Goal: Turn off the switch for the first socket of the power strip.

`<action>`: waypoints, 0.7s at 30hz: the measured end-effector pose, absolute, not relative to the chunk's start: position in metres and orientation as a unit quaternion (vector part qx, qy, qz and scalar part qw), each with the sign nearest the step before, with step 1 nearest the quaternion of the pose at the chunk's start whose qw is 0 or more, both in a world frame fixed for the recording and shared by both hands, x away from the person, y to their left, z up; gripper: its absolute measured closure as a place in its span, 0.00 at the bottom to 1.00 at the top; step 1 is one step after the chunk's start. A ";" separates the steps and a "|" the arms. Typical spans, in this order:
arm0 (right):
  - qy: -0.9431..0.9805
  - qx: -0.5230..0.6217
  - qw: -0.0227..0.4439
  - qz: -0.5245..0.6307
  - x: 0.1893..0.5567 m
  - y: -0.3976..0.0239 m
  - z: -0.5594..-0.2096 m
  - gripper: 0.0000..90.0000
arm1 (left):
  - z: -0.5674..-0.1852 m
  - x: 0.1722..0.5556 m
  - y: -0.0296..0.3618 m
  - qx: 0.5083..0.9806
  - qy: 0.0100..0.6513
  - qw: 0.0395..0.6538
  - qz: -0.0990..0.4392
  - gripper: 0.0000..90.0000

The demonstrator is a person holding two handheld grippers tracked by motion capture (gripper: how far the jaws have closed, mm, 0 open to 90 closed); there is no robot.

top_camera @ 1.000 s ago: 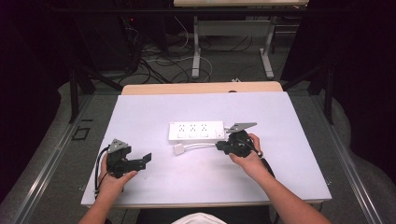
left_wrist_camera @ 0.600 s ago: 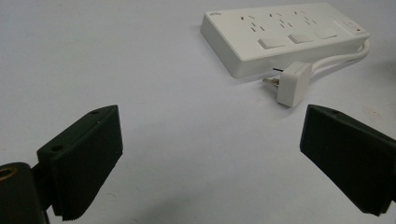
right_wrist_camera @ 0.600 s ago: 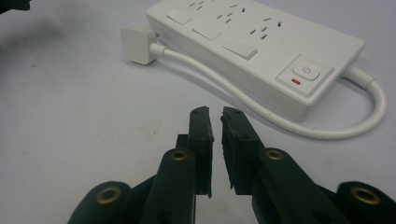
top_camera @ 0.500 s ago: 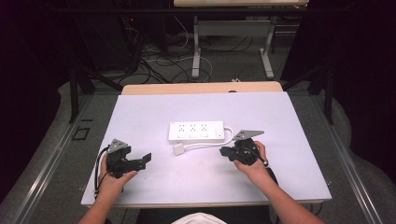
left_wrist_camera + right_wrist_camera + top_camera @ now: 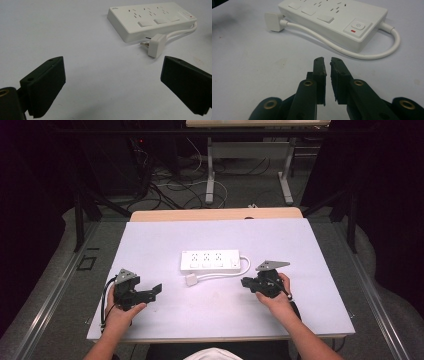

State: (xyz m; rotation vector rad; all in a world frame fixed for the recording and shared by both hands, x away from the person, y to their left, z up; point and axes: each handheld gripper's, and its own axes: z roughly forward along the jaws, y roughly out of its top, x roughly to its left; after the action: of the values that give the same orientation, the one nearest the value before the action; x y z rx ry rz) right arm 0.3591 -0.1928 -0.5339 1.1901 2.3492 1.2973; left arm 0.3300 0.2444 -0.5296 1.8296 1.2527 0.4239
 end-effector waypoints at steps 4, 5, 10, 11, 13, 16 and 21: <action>0.793 0.407 0.111 0.440 0.360 -0.196 -0.535 0.92 | -0.530 0.330 0.244 0.731 0.500 0.429 0.175 0.06; 0.795 0.407 0.115 0.436 0.360 -0.197 -0.535 0.92 | -0.530 0.330 0.244 0.731 0.500 0.429 0.175 0.06; 0.792 0.413 0.116 0.434 0.362 -0.201 -0.538 0.92 | -0.529 0.330 0.245 0.734 0.500 0.426 0.171 0.06; 0.790 0.416 0.117 0.434 0.363 -0.202 -0.539 0.92 | -0.529 0.330 0.245 0.734 0.500 0.426 0.171 0.06; 0.789 0.419 0.117 0.433 0.364 -0.203 -0.540 0.92 | -0.529 0.330 0.245 0.734 0.500 0.426 0.171 0.06; 0.788 0.423 0.116 0.432 0.364 -0.204 -0.540 0.92 | -0.529 0.330 0.245 0.734 0.500 0.427 0.171 0.06; 0.790 0.424 0.121 0.426 0.365 -0.207 -0.542 0.91 | -0.530 0.330 0.244 0.731 0.500 0.429 0.176 0.06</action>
State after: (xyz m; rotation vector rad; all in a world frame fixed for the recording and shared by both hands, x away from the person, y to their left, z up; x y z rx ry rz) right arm 0.3647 -0.2074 -0.5421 1.2380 2.3070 1.2442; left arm 0.3303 0.2445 -0.5298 1.8250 1.2486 0.4390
